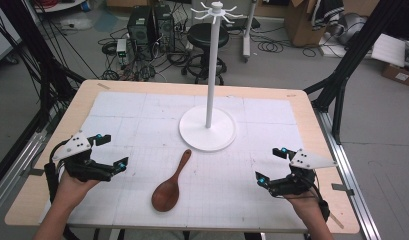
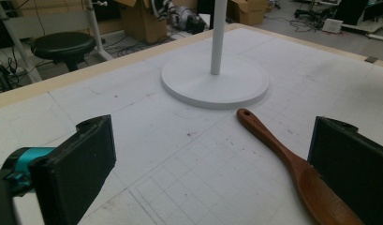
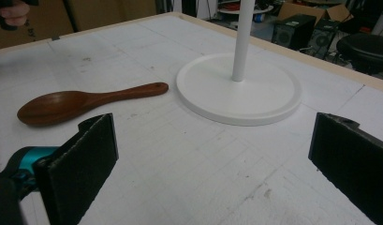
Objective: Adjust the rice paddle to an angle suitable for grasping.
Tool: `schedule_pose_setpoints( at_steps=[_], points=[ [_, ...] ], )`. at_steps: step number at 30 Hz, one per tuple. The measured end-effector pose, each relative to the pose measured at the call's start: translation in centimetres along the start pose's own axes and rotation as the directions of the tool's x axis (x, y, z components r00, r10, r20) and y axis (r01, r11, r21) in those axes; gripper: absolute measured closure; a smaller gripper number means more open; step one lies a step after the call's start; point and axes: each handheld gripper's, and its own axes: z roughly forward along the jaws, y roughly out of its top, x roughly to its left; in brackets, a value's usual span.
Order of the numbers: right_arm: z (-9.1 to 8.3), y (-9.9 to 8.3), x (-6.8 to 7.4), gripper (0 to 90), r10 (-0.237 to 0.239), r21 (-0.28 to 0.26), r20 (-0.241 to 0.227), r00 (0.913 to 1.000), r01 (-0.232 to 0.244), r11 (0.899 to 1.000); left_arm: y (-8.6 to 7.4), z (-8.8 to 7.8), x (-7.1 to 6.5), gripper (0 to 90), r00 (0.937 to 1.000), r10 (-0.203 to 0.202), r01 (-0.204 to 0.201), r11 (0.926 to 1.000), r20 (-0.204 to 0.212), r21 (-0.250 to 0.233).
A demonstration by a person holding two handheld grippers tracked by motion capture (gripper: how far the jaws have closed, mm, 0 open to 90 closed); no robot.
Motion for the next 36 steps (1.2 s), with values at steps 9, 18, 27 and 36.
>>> schedule_pose_setpoints(
  at_steps=[9,18,27,36],
  points=[
    [-0.2,-0.1,-0.1,0.5,-0.006,0.005,0.006,1.0,0.006,1.0,0.4,0.3,0.1,1.8,0.9998,-0.004,0.004,0.9999,-0.021,0.012],
    [-0.8,-0.1,0.0,0.6,0.001,0.0,0.017,0.9998,-0.001,1.0,1.1,1.5,-0.2,1.8,0.9989,0.0,0.004,0.9972,-0.047,0.074],
    [-0.8,0.0,0.0,0.5,0.0,-0.005,0.019,0.9998,0.0,1.0,1.6,2.9,-1.0,5.4,0.9988,0.04,-0.035,0.9882,-0.029,0.149],
    [-0.7,0.0,0.0,0.5,0.004,-0.002,0.014,0.9999,-0.004,1.0,2.0,5.1,-1.4,11.3,0.9989,0.04,-0.033,0.9676,-0.025,0.25]
  ],
)
